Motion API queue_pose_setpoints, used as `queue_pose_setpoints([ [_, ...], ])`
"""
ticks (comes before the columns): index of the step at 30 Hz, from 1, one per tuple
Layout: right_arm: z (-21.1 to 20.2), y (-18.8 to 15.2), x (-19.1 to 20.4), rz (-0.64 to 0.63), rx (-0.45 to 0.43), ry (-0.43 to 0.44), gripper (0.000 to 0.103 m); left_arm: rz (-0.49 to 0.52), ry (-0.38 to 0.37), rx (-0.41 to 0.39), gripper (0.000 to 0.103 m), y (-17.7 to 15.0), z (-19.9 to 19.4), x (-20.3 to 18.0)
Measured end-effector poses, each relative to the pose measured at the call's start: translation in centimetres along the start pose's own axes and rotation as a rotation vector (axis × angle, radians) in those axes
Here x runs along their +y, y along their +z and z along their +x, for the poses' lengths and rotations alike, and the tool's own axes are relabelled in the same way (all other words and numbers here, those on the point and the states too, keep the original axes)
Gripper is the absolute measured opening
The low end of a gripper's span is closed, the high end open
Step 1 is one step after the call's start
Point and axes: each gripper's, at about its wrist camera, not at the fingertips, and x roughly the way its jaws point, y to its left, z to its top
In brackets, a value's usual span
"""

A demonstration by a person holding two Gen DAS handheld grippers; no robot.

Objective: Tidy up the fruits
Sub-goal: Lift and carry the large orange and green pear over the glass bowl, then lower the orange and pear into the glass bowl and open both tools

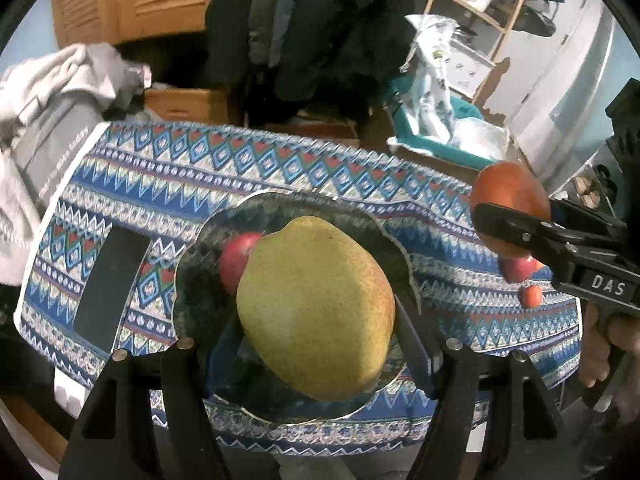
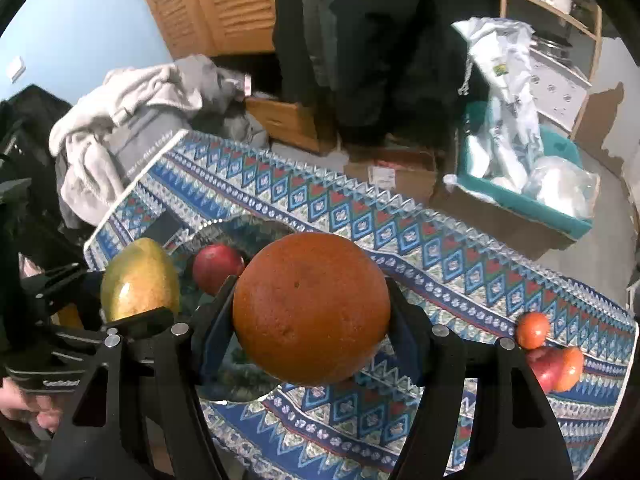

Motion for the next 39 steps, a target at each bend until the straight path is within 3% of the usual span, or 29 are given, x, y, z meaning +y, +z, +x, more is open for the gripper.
queue_pose_setpoints([
  [11, 6.6, -2.1, 1.4, -0.053, 0.141, 0.003, 0.069, -0.038, 0.057, 0.073, 0.073, -1.4, 3.1, 2.2],
  [20, 9.6, -3.6, 2.3, -0.086, 0.198, 0.006, 0.069, -0.033, 0.104, 0.144, 0.073, -2.3, 6.0, 2.5],
  [39, 9.7, -3.4, 3.0, -0.115, 0.189, 0.038, 0.070, -0.126, 0.104, 0.255, 0.072, -3.6, 9.1, 4.1],
])
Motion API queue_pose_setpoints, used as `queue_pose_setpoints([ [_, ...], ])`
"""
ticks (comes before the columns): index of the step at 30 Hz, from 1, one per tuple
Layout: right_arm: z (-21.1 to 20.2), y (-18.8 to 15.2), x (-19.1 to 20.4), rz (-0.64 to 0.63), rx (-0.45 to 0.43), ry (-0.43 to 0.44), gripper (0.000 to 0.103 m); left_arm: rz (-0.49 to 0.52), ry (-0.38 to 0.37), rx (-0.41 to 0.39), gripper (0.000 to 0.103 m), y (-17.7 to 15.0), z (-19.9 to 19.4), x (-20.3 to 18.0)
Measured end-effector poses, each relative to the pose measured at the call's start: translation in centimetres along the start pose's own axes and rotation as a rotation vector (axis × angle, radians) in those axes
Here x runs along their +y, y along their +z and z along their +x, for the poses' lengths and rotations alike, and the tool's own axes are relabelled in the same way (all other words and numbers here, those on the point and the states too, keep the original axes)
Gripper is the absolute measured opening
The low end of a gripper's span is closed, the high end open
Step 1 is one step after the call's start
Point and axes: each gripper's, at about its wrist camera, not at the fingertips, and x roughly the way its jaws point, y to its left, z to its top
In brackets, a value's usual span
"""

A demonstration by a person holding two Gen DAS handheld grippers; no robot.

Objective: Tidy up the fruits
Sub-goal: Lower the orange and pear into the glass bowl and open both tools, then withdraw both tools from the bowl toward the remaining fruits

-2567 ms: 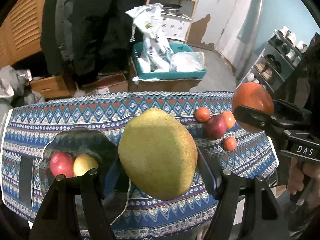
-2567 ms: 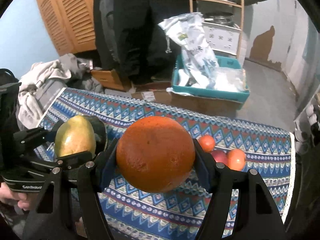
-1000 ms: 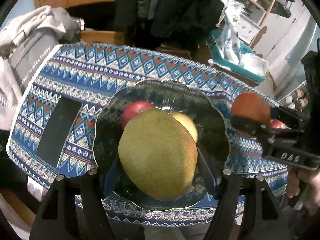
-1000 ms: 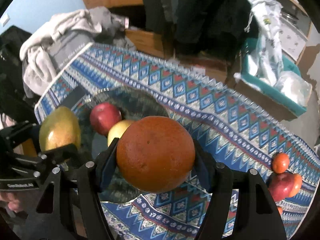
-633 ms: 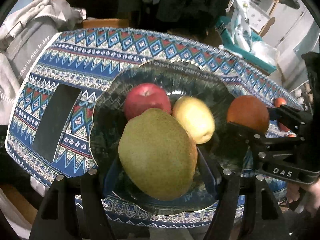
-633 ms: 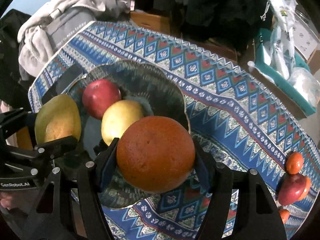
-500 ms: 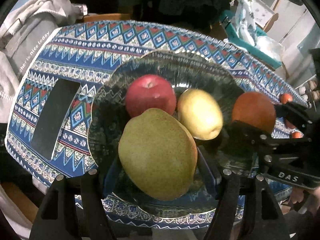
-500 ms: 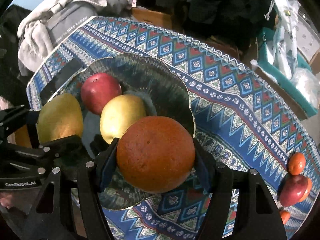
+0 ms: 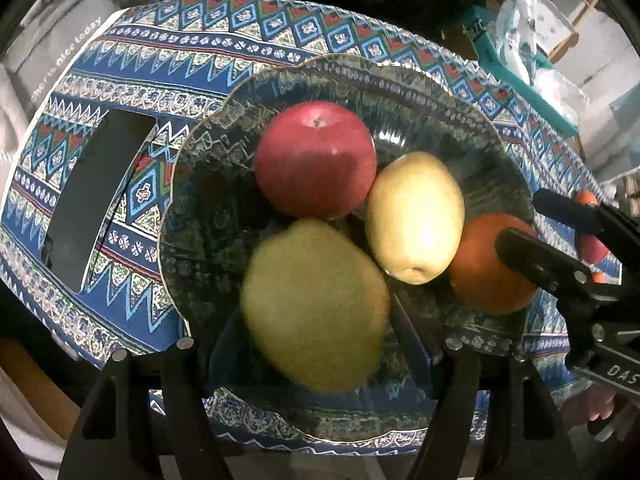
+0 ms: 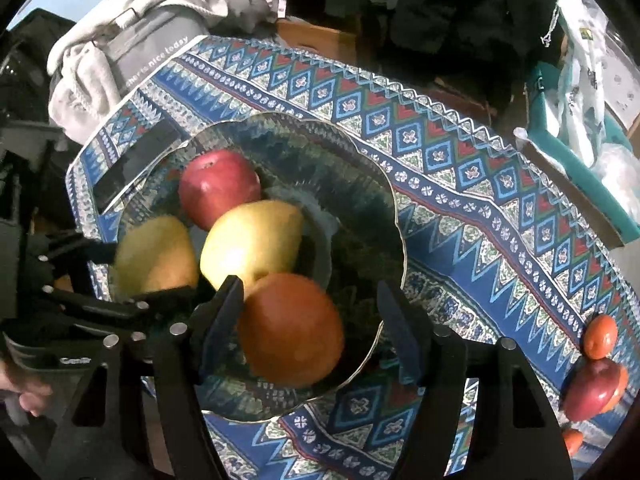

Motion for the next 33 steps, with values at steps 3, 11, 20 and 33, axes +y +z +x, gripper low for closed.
queue_pose_setpoints([
  [3, -0.2, 0.0, -0.2, 0.009, -0.002, 0.003, 0.070, 0.004, -0.017, -0.038, 0.074, 0.4, -1.5, -0.1],
  [11, -2.7, -0.1, -1.2, 0.060, -0.048, -0.003, 0.070, 0.026, -0.003, -0.092, 0.078, 0.7, -3.6, -0.8],
  [20, -7.7, -0.1, -2.6, 0.126, -0.133, -0.050, 0.070, 0.104, 0.002, -0.180, 0.079, 0.8, -6.4, -3.4],
  [33, -15.1, -1.3, -4.0, 0.135, -0.266, -0.136, 0.071, 0.251, 0.012, -0.329, 0.081, -0.1, -10.7, -8.4],
])
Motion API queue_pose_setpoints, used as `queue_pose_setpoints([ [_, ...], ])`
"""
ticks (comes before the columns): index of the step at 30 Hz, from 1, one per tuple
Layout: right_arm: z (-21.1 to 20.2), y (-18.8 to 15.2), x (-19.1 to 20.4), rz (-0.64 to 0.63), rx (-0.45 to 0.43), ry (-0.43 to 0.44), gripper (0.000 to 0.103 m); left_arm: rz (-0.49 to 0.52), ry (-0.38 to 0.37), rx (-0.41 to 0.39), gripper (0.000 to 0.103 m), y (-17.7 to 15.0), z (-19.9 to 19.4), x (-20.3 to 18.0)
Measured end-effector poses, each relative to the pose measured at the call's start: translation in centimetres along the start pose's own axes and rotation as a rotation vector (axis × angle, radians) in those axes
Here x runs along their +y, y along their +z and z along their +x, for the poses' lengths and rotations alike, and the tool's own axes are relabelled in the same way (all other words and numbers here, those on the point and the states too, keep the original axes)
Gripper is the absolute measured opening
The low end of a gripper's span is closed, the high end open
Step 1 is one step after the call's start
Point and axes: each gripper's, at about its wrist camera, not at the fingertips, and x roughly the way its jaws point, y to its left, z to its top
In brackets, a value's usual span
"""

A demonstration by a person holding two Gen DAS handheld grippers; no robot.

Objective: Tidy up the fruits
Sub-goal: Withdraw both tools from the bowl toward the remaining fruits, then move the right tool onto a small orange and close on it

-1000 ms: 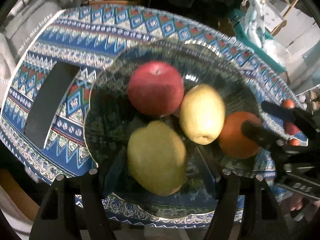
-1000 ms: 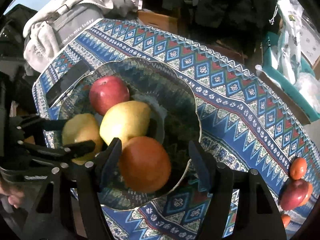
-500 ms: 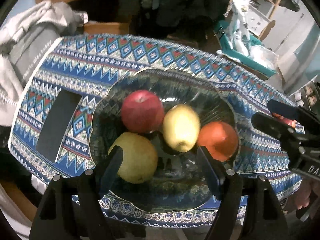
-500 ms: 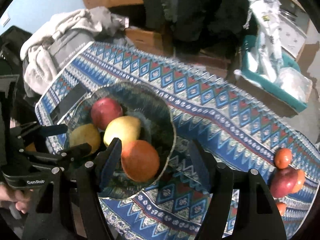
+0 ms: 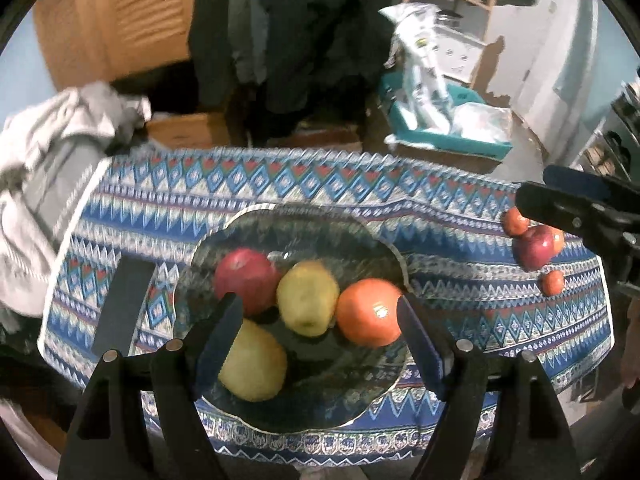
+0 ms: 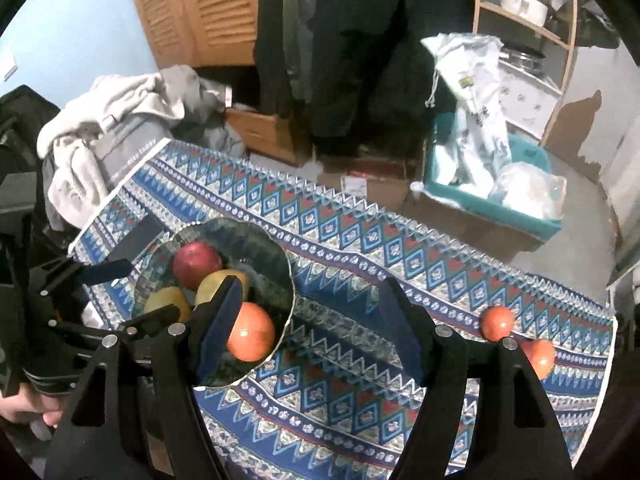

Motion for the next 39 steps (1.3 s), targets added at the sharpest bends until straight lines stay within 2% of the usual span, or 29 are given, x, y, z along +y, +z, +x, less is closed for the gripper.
queue_pose_setpoints([
  [6, -3.0, -0.2, -0.6, -0.003, -0.049, -0.024, 0.072, 0.061, -0.029, -0.059, 0.081, 0.7, -2.2, -2.6],
  [13, -5.8, -1.2, -2.0, 0.011, -0.081, -0.050, 0.076, 0.097, -0.061, -0.089, 0.082, 1.3, -3.7, -5.0],
  [27, -10.0, -3.5, -6.6, 0.073, -0.120, -0.080, 0.079, 0.165, -0.113, -0.092, 0.086, 2.2, -4.0, -9.8],
  [39, -11.8, -7.1, -13.2, 0.199, -0.112, -0.132, 0.082, 0.236, -0.157, -0.062, 0.086, 2.8, -3.2, -15.0],
])
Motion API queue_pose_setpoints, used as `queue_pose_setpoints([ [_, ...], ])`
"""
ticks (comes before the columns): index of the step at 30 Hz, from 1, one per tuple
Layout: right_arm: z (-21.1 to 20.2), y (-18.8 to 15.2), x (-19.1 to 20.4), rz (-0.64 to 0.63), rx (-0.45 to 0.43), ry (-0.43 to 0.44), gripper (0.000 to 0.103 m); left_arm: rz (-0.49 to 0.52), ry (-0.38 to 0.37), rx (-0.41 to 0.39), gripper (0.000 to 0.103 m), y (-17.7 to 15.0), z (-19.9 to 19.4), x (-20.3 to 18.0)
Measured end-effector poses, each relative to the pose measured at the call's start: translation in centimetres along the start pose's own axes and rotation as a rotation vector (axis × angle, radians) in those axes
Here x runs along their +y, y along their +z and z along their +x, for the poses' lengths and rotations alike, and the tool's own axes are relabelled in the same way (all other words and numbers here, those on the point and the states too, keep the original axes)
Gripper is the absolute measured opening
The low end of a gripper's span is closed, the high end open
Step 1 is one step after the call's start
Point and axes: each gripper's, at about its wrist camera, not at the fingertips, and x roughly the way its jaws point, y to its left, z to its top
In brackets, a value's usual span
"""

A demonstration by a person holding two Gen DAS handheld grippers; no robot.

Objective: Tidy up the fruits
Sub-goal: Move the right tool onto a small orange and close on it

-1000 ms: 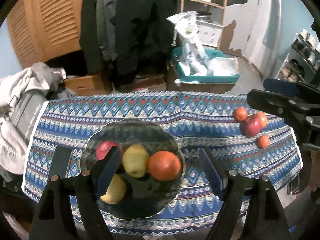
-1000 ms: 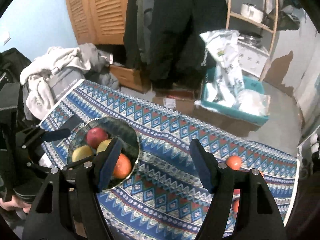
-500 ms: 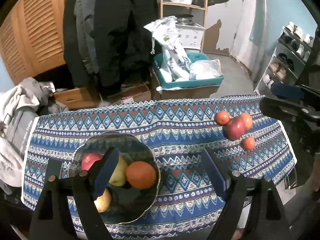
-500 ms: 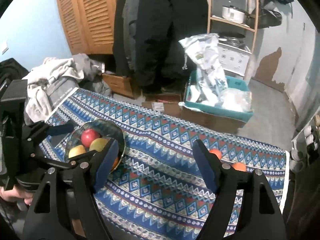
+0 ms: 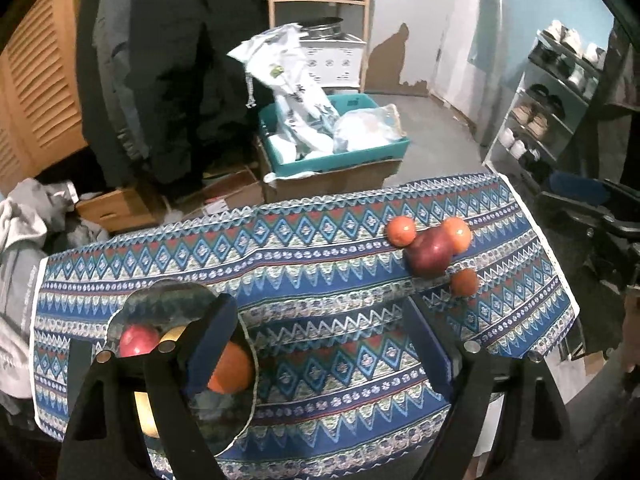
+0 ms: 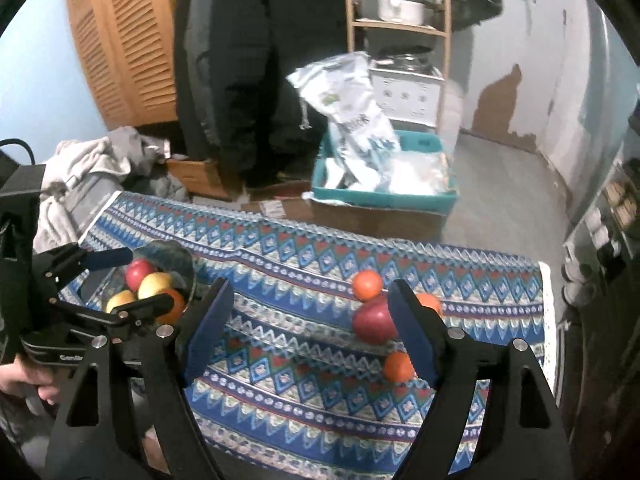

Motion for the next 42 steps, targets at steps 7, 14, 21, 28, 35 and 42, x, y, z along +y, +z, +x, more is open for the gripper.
queue_pose_setpoints([
  [7, 1.0, -1.2, -4.2, 0.083, 0.043, -0.032, 0.082, 0.043, -0.034, 0.018, 0.086, 0.8, 1.3, -2.7],
  [14, 2.3, -2.7, -7.0, 0.129, 0.086, -0.070, 0.082, 0.066, -0.057, 0.051, 0.086, 1.2, 3.8, -4.3],
  [21, 5.4, -4.7, -9.0, 0.168, 0.160, -0.081, 0.082, 0.111, -0.061, 0.091, 0.086, 0.9, 6.6, -5.8],
  [28, 9.2, -6.6, -10.0, 0.176, 0.245, -0.076, 0.082, 0.125, -0.065, 0.130, 0.086, 0.9, 9.4, -6.3],
  [35, 13.0, -8.4, -10.9, 0.191, 0.318, -0.077, 0.082, 0.140, -0.036, 0.169, 0.086, 0.2, 12.4, -6.1],
  [42, 16.4, -10.3, -10.6, 0.150, 0.406, -0.082, 0.075, 0.156, -0.038, 0.202, 0.086, -0.8, 15.1, -6.1],
])
